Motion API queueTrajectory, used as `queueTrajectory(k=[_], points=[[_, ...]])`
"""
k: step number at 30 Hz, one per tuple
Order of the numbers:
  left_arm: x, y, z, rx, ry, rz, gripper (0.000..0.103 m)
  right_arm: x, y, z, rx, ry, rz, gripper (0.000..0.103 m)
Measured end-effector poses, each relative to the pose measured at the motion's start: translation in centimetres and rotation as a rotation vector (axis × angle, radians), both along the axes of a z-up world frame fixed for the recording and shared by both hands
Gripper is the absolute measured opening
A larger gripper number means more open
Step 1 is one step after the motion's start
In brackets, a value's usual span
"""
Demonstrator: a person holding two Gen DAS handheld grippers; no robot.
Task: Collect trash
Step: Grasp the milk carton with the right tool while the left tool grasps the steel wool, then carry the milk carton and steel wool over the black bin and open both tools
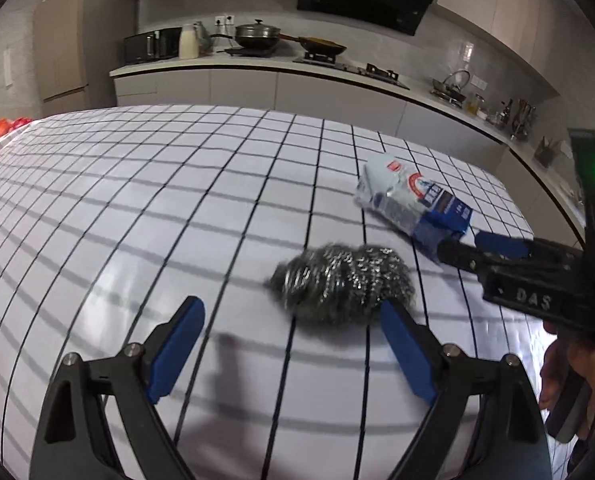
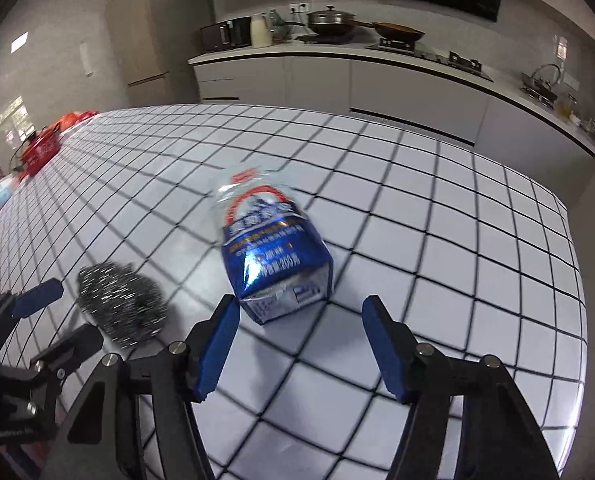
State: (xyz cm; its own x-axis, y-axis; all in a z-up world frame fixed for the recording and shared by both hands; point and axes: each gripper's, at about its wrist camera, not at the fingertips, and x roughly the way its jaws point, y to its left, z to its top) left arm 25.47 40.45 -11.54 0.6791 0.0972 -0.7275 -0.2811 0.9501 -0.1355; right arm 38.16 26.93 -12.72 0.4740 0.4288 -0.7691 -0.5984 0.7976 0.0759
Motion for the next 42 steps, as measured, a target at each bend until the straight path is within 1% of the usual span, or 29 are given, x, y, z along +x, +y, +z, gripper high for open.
queueTrajectory(k=[4,6,10,13,17,20,23,24,25,26,28,32,38,42], points=[[2.6,0.5,-0.2,0.006,0.023,-0.001,0.090,0.9,0.3,-0.1,0.002,0.003,0.006,0.066],[3.5,1.0,-0.2,0.011,0.028,-0.001,0.088,1.1,0.8,-0.2,0.000,0.003,0.016,0.066],[4.5,2.6,-0.5,0.018,0.042,0.025,0.086,2.0,1.8,-0.6,0.007,0.015,0.036,0.066],[4.3,3.9,-0.6,0.027,0.055,0.053,0.086,2.5,2.8,-0.7,0.003,0.019,0.054,0.066],[3.2,5.8,-0.8,0.006,0.058,0.097,0.086,3.2,4.4,-0.8,-0.007,0.017,0.068,0.066],[2.0,5.9,-0.5,-0.006,0.045,0.103,0.086,3.6,5.8,-0.8,-0.019,0.006,0.079,0.066],[1.9,5.6,-0.9,-0.010,0.056,0.093,0.086,3.9,7.0,-0.8,-0.036,-0.007,0.077,0.066],[2.0,5.6,-1.1,-0.018,0.066,0.091,0.084,4.0,7.3,-0.8,-0.036,-0.001,0.076,0.066],[1.8,5.5,-1.1,-0.020,0.063,0.088,0.078,4.0,7.6,-0.8,-0.045,0.003,0.073,0.055],[1.6,5.4,-1.0,-0.023,0.054,0.085,0.059,4.0,7.8,-0.8,-0.056,-0.002,0.063,0.055],[1.7,5.5,-1.0,-0.028,0.050,0.080,0.042,3.8,7.6,-0.8,-0.042,0.007,0.057,0.055],[1.4,5.5,-0.7,-0.049,0.032,0.060,0.039,2.3,6.8,-0.5,-0.036,0.003,0.055,0.054],[0.0,3.7,1.5,-0.008,-0.008,0.030,0.039,-0.3,4.4,1.3,-0.006,-0.018,0.048,0.054],[-1.0,2.1,3.1,-0.002,-0.041,0.013,0.039,-2.5,2.0,3.1,0.000,-0.050,0.037,0.054]])
